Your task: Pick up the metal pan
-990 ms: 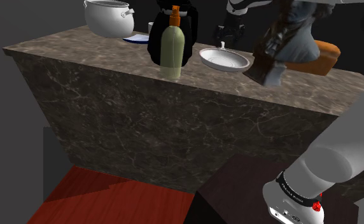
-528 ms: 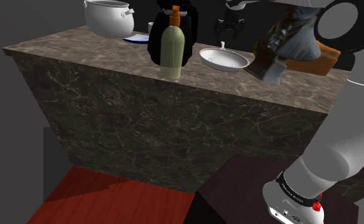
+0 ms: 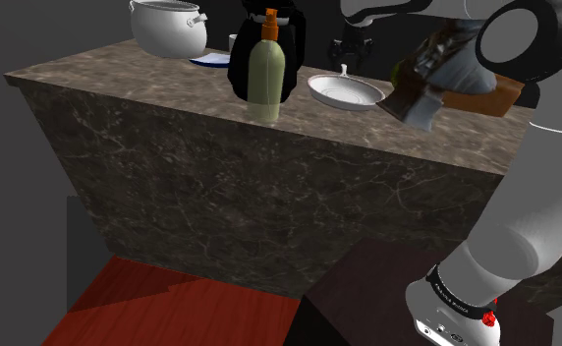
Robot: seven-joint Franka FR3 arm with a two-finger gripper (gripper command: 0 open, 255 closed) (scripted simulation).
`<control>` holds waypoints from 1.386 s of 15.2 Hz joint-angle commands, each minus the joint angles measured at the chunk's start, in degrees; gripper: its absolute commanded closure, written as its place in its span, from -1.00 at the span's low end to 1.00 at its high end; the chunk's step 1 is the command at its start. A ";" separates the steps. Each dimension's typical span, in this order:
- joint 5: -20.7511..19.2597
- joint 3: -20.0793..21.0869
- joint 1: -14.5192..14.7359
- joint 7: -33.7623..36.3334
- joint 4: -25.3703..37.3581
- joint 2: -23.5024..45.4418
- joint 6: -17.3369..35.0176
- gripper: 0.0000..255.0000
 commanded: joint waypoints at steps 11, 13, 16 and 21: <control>-0.07 -0.04 -0.07 0.15 -1.40 -0.10 1.32 1.00; 0.00 -0.04 -0.08 -0.02 -0.54 -0.04 0.55 1.00; 0.21 -0.02 -0.12 -0.49 2.05 0.17 -1.80 1.00; 0.58 0.00 -0.21 -1.31 6.87 0.86 -5.87 1.00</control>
